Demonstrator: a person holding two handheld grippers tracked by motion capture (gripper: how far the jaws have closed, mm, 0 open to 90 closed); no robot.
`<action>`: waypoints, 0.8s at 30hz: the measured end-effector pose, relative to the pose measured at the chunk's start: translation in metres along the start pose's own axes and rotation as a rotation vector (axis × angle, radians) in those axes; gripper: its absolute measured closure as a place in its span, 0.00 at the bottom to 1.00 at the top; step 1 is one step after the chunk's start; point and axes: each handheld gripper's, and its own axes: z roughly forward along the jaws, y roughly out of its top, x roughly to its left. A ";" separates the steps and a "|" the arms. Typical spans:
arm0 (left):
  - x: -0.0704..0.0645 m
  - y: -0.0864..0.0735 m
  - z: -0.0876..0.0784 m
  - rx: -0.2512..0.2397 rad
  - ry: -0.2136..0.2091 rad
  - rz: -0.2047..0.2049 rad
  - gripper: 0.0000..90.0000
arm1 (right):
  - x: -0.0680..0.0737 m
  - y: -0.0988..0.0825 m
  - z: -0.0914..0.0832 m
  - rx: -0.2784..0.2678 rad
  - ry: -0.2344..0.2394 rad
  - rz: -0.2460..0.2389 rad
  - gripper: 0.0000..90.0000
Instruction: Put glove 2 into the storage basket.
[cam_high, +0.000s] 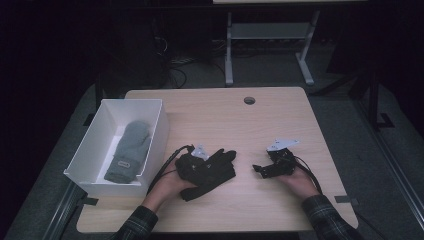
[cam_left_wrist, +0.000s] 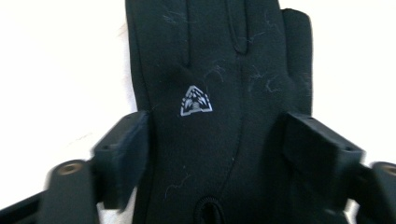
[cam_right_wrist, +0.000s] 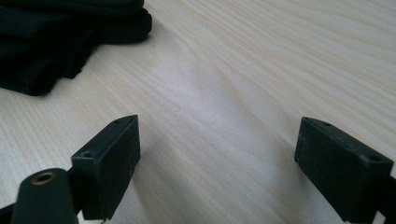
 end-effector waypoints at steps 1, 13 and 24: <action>0.000 0.000 -0.001 0.008 -0.011 0.015 0.36 | 0.000 0.000 0.000 0.002 0.000 -0.002 0.16; -0.002 0.005 -0.009 0.023 -0.061 -0.034 0.74 | 0.000 0.000 0.000 -0.002 -0.001 -0.001 0.16; -0.008 0.029 -0.036 -0.027 -0.021 -0.092 0.74 | 0.000 0.000 0.000 -0.001 -0.001 0.001 0.16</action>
